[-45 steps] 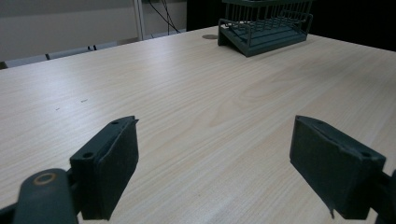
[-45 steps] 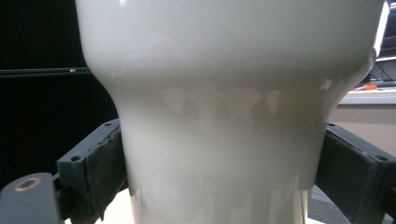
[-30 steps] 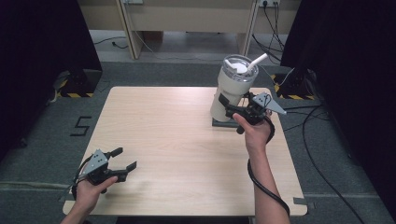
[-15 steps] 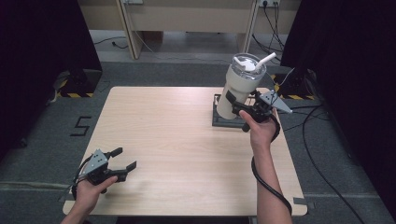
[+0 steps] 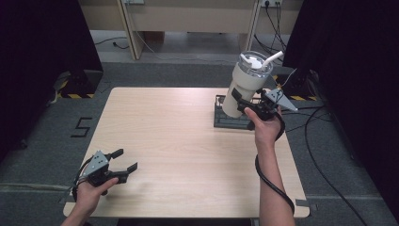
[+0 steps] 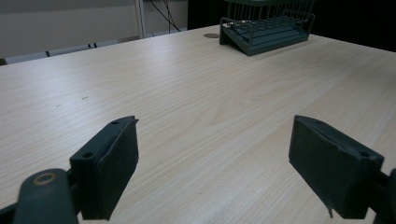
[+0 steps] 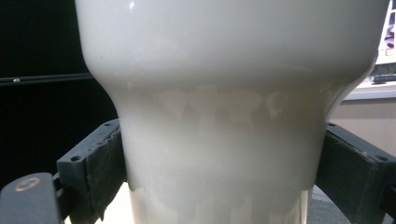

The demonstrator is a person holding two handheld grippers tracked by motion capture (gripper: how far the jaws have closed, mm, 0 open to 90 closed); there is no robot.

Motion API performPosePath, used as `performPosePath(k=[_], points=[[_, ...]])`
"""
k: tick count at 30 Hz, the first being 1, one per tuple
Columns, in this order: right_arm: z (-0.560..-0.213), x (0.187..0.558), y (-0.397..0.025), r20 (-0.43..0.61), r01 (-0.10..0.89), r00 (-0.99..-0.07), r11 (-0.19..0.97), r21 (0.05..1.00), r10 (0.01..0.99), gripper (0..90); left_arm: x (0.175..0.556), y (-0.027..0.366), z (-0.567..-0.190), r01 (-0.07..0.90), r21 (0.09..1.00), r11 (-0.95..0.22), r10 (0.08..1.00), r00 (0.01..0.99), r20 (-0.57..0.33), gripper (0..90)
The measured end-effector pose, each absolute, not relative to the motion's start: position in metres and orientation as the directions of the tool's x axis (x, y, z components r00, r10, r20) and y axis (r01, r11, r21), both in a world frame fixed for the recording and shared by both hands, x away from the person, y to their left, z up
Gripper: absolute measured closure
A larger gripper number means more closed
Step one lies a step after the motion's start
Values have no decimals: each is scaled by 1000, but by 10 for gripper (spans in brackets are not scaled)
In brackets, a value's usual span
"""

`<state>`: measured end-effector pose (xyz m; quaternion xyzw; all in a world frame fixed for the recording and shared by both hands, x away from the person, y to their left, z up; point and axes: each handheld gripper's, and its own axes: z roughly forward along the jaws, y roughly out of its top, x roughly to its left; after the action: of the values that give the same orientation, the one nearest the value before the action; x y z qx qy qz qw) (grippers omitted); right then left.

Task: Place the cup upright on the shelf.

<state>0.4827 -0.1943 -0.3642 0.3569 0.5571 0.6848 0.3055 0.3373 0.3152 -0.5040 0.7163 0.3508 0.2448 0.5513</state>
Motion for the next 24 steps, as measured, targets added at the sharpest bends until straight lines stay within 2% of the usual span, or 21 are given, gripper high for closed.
performPosePath(k=[24], points=[[-364,503,-209,112,-37,-459,-145,989,881,112,338,316,-505,238,961,-144,773,633,-41,156]])
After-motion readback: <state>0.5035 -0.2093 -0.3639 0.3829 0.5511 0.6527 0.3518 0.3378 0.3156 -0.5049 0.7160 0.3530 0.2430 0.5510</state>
